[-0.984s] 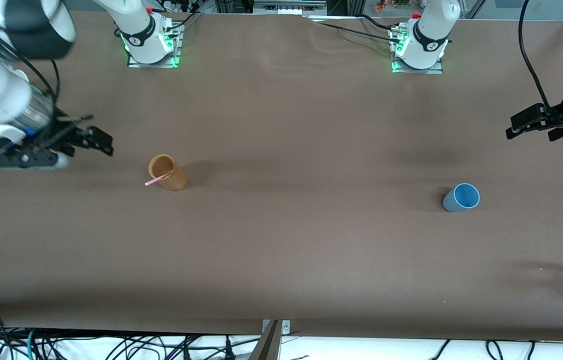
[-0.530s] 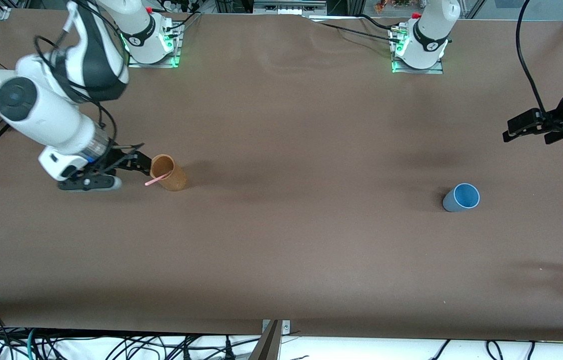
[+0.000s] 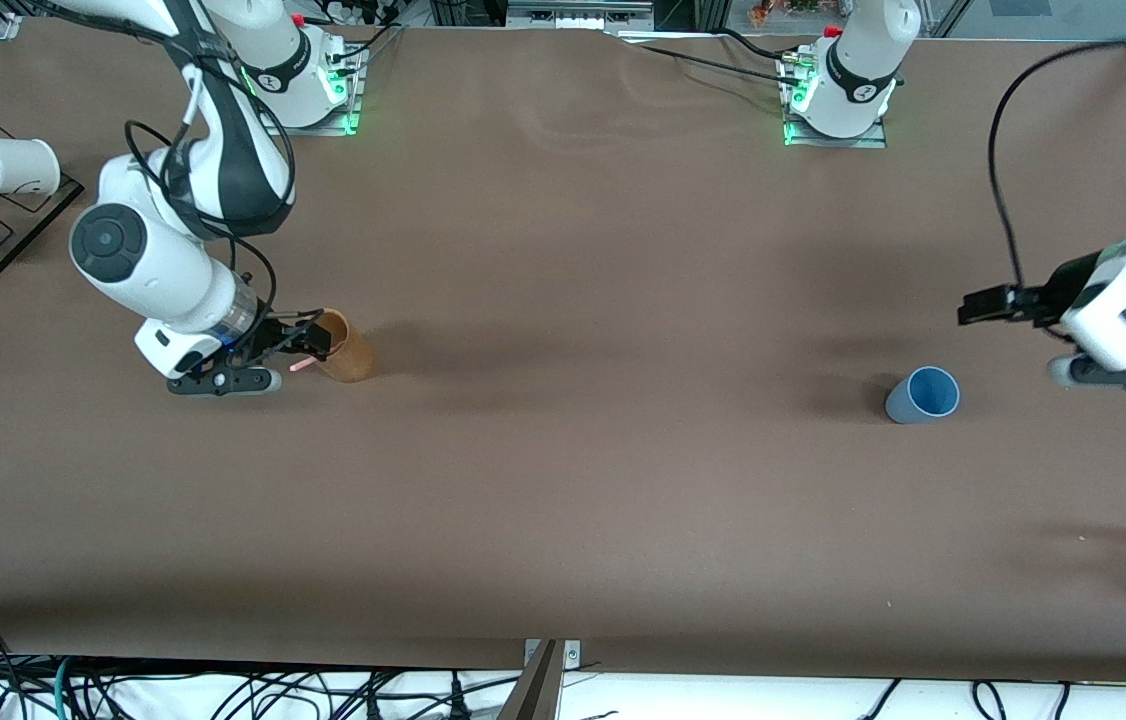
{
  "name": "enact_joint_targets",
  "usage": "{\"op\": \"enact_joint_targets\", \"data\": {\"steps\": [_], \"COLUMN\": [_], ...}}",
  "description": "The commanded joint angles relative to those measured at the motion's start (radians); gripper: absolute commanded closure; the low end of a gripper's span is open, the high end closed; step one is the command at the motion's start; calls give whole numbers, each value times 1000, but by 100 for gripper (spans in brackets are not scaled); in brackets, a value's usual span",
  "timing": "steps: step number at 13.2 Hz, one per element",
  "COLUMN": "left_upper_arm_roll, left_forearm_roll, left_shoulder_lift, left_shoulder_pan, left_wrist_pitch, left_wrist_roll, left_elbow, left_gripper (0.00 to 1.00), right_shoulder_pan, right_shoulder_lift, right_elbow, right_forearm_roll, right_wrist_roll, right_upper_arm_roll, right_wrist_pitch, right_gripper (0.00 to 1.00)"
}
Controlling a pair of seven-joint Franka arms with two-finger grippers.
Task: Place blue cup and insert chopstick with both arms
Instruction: 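Grasp the pink chopstick with the right gripper while the left gripper reaches the blue cup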
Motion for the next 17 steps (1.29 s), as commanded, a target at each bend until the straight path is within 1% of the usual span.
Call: {"op": "enact_joint_targets", "data": {"steps": [1, 3, 4, 7, 9, 10, 12, 13, 15, 17], "left_upper_arm_roll": [3, 3, 3, 4, 4, 4, 4, 3, 4, 4], "left_forearm_roll": [2, 3, 3, 6, 11, 34, 68, 71, 71, 71], "left_shoulder_lift": [87, 120, 123, 108, 98, 94, 65, 52, 45, 37], "left_shoulder_pan": [-1, -7, -10, -18, -18, -18, -19, -22, -33, -33], "left_wrist_pitch": [92, 143, 186, 335, 407, 444, 525, 544, 550, 568], "left_wrist_roll": [17, 17, 17, 20, 20, 20, 20, 22, 20, 20], "left_elbow": [7, -12, -54, -193, -261, -301, -377, -406, -436, -462], "left_gripper": [0, 0, 0, 0, 0, 0, 0, 0, 0, 0], "right_shoulder_pan": [4, 6, 6, 18, 40, 40, 40, 40, 38, 37], "right_shoulder_lift": [6, 11, 12, 15, 17, 17, 17, 15, 15, 15], "right_elbow": [-6, -6, -6, -6, -6, -6, -6, -6, -6, -6], "right_forearm_roll": [8, 8, 8, 6, 8, 8, 8, 8, 8, 8], "right_wrist_roll": [8, 6, 8, 52, 67, 67, 67, 67, 63, 60], "right_upper_arm_roll": [2, 2, 2, 4, 2, 2, 2, 2, 0, 0], "right_wrist_pitch": [28, 35, 38, 38, 38, 38, 38, 38, 38, 38], "right_gripper": [9, 25, 32, 42, 49, 52, 65, 70, 77, 94]}}
